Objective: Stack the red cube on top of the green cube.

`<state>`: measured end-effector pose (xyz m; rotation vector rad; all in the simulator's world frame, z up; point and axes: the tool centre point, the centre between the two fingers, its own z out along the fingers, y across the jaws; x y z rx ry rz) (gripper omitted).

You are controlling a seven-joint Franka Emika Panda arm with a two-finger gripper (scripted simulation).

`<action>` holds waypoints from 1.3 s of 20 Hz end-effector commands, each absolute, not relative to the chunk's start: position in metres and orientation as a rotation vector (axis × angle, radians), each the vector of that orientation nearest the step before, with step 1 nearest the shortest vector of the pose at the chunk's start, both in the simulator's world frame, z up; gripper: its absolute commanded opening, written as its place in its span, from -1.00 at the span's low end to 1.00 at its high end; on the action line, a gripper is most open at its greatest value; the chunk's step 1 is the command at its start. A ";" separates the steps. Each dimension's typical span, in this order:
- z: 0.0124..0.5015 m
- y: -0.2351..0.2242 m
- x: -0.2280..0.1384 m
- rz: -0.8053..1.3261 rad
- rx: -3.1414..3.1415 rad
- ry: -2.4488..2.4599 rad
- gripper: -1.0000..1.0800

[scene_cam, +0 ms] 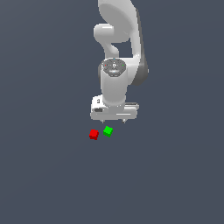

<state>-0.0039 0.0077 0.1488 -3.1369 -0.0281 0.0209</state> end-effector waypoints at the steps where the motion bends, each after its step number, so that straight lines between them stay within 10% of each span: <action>1: 0.149 0.008 -0.004 0.021 -3.137 -0.028 0.92; 26: 0.071 -0.102 0.001 0.002 -3.125 0.340 0.92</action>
